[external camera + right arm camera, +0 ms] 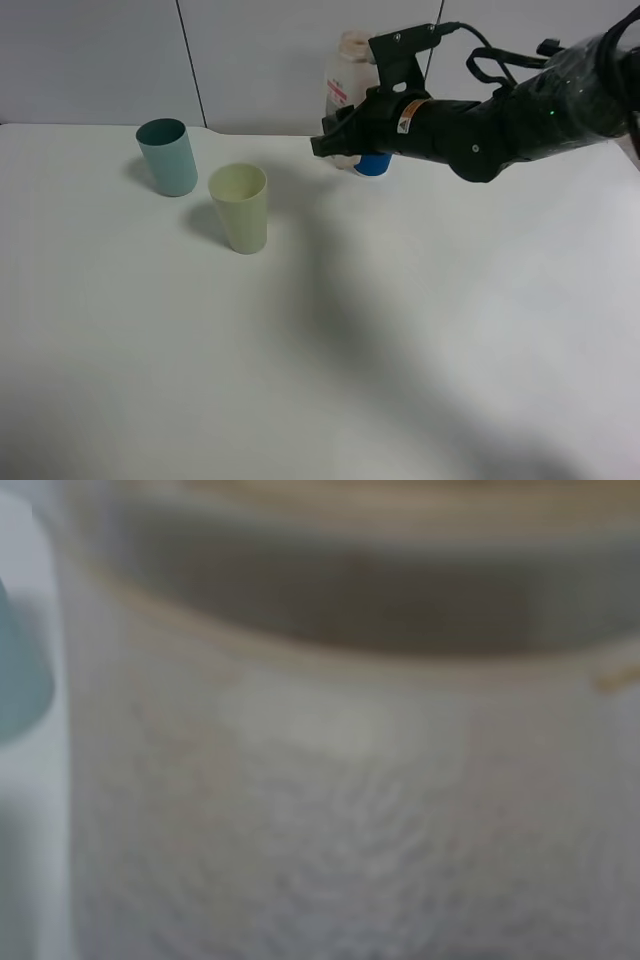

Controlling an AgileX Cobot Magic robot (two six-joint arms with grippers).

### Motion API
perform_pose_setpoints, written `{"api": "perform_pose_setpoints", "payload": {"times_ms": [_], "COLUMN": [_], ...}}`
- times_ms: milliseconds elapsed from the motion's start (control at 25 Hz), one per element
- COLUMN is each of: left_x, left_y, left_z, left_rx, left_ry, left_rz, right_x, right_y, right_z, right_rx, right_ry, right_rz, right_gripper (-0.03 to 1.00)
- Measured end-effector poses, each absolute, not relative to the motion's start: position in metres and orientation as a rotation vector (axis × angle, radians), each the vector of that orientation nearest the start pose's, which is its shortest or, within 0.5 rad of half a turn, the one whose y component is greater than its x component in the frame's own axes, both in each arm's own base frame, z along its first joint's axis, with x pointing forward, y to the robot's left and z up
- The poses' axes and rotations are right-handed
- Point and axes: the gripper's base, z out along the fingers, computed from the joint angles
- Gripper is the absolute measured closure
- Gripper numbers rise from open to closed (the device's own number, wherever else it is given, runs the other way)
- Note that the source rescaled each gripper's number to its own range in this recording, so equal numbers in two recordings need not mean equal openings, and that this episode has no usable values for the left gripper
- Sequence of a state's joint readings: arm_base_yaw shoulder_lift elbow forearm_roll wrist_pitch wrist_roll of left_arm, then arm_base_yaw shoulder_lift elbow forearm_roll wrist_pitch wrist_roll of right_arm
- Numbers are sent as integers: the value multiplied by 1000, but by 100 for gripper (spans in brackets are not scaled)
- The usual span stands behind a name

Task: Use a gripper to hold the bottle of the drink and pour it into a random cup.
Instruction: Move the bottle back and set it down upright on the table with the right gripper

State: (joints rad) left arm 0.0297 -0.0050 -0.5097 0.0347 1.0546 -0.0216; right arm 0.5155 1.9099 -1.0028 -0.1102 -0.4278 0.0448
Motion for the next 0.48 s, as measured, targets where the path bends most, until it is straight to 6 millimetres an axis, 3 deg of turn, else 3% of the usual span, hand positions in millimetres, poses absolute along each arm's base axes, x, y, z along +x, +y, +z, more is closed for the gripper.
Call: {"api": "perform_pose_setpoints", "payload": {"times_ms": [200, 480], "left_x": [-7, -7], "left_y": [3, 3], "left_z": [280, 280], "left_rx": [-54, -54], "left_ry": [2023, 2023], "left_rz": [46, 46], "right_x": [349, 352], "right_y": [202, 205], "right_z": [146, 129], "right_rx": [-607, -613], "right_ry": [1965, 1941], "right_rz": [332, 339], "right_gripper": [97, 97]}}
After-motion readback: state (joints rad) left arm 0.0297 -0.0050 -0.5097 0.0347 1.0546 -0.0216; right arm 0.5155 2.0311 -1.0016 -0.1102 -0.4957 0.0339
